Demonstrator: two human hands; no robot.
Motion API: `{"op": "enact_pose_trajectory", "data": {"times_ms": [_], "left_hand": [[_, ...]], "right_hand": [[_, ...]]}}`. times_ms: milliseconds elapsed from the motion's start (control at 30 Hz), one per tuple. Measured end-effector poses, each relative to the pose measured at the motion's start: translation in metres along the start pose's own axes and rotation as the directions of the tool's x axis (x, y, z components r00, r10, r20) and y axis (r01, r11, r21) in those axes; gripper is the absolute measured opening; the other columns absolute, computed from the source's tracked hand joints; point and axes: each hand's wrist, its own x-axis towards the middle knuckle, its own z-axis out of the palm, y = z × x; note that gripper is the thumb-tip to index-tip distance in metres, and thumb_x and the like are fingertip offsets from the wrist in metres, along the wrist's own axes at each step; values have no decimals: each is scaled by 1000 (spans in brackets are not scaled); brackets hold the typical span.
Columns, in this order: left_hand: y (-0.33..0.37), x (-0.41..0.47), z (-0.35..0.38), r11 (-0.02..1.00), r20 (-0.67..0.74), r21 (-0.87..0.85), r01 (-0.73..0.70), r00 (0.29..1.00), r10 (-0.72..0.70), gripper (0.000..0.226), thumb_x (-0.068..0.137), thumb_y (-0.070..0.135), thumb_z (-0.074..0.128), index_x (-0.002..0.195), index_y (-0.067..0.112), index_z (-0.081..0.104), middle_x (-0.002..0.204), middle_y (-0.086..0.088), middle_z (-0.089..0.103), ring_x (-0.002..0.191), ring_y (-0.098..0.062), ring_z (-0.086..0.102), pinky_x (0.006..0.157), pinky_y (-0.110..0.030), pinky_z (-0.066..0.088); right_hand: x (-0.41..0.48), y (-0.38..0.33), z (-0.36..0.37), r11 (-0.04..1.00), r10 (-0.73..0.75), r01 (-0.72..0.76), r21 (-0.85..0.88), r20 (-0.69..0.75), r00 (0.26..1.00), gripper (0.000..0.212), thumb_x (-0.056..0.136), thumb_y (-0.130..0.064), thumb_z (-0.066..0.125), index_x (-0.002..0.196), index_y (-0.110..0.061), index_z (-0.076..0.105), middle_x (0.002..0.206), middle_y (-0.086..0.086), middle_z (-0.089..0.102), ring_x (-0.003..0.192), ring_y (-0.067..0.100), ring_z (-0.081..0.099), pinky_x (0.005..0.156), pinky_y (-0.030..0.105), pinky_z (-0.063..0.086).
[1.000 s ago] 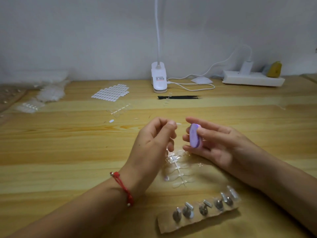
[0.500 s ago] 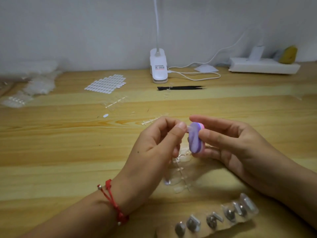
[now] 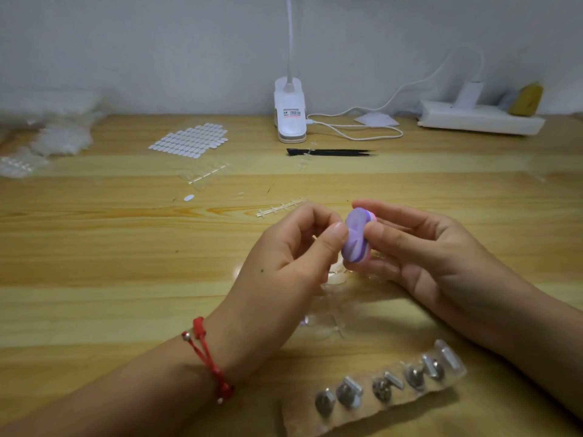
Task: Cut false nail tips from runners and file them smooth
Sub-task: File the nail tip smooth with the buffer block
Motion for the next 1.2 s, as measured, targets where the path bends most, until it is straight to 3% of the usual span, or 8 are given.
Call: {"op": "enact_pose_trajectory", "data": {"times_ms": [367, 700, 833, 933, 1033, 1200], "left_hand": [[2, 0, -1, 1000, -63, 10, -8, 998, 8, 17, 90, 30, 59, 75, 21, 59, 56, 13, 45, 50, -6, 36, 47, -12, 32], [6, -2, 1, 999, -36, -9, -46, 998, 46, 17, 89, 29, 59, 75, 18, 58, 52, 17, 49, 46, 3, 41, 46, -7, 33], [6, -4, 3, 997, -21, 50, -64, 998, 65, 14, 86, 29, 54, 75, 22, 60, 55, 18, 51, 51, 2, 43, 47, -9, 35], [4, -2, 0, 1000, -70, 1, -27, 997, 27, 18, 90, 28, 58, 75, 20, 59, 54, 13, 45, 48, -3, 37, 45, -11, 32], [4, -1, 1, 1000, -42, 27, -15, 999, 16, 18, 91, 22, 56, 74, 19, 59, 52, 15, 48, 47, -1, 38, 45, -9, 32], [5, -1, 0, 997, -52, 36, -62, 997, 64, 16, 86, 28, 54, 76, 17, 59, 54, 16, 47, 47, 0, 37, 47, -10, 32]], "right_hand": [[1, -1, -3, 1000, 18, -18, 7, 10, 1000, 32, 60, -19, 75, 91, -16, 80, 86, 9, 75, 75, 14, 72, 64, 23, 57], [1, 1, -2, 998, 10, -7, -66, 40, 999, 31, 58, -18, 77, 89, -17, 80, 87, 9, 75, 76, 16, 73, 64, 22, 57], [3, -1, -6, 999, 16, -16, 37, 10, 1000, 29, 63, -17, 75, 92, -15, 79, 89, 10, 75, 79, 16, 72, 68, 25, 58], [2, -1, -4, 999, 29, -27, -37, 54, 998, 31, 60, -18, 76, 90, -17, 80, 87, 8, 75, 75, 15, 73, 64, 23, 57], [3, 0, -6, 1000, 6, -6, -1, 18, 1000, 31, 60, -19, 76, 91, -16, 80, 87, 9, 75, 76, 16, 73, 65, 24, 57], [2, 2, -6, 995, -3, 10, -103, 68, 998, 32, 61, -21, 77, 93, -18, 79, 87, 7, 75, 76, 15, 72, 65, 23, 57]]}}
